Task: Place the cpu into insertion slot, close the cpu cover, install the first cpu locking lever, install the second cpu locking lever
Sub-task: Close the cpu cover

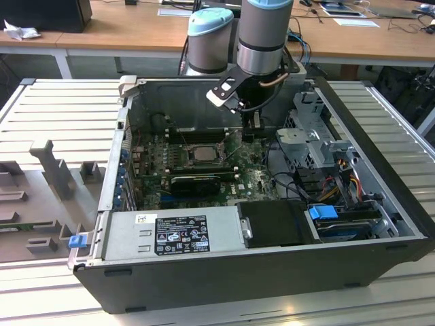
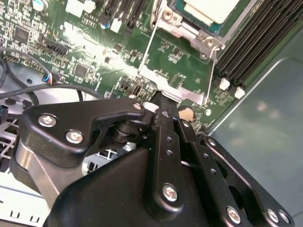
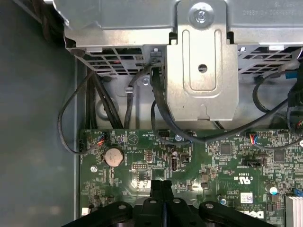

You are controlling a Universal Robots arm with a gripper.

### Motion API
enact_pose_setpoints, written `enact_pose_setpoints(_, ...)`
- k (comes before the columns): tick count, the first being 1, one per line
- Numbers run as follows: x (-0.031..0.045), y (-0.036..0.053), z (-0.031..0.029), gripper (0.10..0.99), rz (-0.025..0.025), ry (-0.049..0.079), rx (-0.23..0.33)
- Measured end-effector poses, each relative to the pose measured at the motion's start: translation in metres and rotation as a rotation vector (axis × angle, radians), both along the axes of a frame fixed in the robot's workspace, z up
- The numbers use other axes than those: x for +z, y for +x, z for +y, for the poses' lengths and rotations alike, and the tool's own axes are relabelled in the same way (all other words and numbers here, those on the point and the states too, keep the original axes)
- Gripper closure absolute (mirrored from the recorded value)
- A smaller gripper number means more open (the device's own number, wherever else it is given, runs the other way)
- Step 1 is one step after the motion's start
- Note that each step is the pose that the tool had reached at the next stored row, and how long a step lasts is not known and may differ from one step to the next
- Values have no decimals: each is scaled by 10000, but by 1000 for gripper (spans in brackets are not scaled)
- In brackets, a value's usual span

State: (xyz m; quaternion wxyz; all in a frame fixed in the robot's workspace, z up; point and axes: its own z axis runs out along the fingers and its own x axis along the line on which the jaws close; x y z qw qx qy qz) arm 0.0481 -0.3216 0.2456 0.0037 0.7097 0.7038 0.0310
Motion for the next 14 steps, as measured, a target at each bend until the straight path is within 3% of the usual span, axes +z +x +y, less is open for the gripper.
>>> enact_pose_setpoints(14,0,-134,0,980,0,28,1)
